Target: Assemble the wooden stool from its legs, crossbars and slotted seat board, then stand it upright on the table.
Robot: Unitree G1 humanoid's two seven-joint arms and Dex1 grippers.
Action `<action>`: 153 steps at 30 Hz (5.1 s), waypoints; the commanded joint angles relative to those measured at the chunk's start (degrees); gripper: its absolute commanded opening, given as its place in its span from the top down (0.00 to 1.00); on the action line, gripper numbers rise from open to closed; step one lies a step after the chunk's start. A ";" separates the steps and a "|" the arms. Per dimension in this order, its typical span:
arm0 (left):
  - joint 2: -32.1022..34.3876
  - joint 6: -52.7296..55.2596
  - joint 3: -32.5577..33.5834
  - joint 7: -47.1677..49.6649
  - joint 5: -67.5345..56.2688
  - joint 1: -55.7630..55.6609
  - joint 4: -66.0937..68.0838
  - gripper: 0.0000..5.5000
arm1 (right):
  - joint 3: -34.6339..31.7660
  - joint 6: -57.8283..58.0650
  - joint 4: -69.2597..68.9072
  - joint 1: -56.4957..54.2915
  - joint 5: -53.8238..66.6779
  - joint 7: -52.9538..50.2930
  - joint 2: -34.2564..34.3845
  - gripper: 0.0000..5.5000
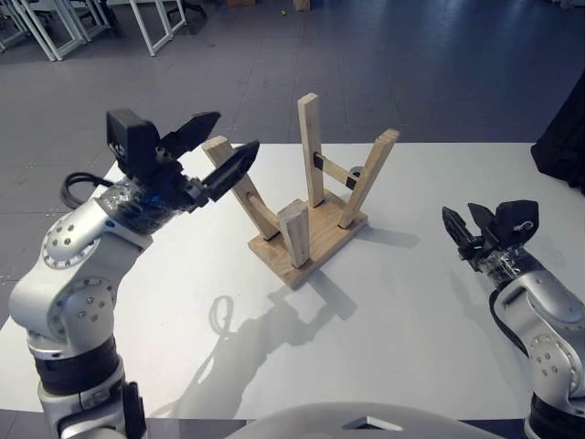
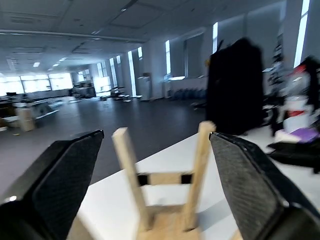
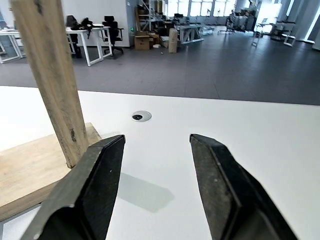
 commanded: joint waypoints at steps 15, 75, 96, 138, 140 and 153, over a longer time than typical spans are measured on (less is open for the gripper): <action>4.44 0.10 -18.23 2.71 6.93 9.29 -10.28 0.29 | 2.29 -0.41 3.98 -5.44 -0.40 1.88 -1.52 0.57; 7.89 -23.96 -22.91 -57.08 26.07 -10.68 34.96 0.77 | 19.51 3.91 34.74 -35.72 13.00 56.89 -19.25 0.73; 11.29 7.00 -31.99 -60.72 22.88 -27.19 60.86 0.53 | 11.38 21.27 63.64 -41.23 36.00 40.80 -17.18 0.50; 22.17 -6.32 -19.96 -42.03 26.93 21.12 3.05 0.48 | 24.59 -5.70 34.46 -21.43 1.59 62.86 -31.85 0.34; 21.94 -5.20 -20.29 -41.34 26.01 21.33 1.83 0.48 | 24.38 -5.40 34.79 -21.75 1.68 63.40 -31.92 0.34; 19.33 -4.71 -25.87 -37.54 27.81 18.04 3.24 0.66 | 26.98 -4.48 28.95 -17.85 3.37 65.45 -30.16 0.46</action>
